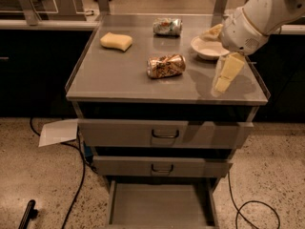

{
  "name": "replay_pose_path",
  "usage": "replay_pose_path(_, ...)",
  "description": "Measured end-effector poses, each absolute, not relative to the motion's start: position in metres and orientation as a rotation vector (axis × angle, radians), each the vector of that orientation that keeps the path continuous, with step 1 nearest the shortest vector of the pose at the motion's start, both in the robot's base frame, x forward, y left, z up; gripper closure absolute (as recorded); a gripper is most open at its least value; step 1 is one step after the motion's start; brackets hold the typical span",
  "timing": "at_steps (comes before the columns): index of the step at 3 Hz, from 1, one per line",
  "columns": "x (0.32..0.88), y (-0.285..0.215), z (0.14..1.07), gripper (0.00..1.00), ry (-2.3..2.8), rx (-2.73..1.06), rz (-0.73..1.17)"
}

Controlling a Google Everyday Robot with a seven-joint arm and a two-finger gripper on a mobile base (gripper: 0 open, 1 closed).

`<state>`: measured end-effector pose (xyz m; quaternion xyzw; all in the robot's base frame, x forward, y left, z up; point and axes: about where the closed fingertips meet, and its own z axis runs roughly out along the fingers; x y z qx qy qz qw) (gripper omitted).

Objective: Place orange can into bottom drawer

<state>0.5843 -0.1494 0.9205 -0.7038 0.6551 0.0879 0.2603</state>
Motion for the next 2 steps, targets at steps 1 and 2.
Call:
replay_pose_path(1, 0.627, -0.131, 0.905, 0.0, 1.682, -1.948, 0.264)
replay_pose_path(2, 0.658, -0.107, 0.896, 0.0, 1.591, -2.003, 0.297)
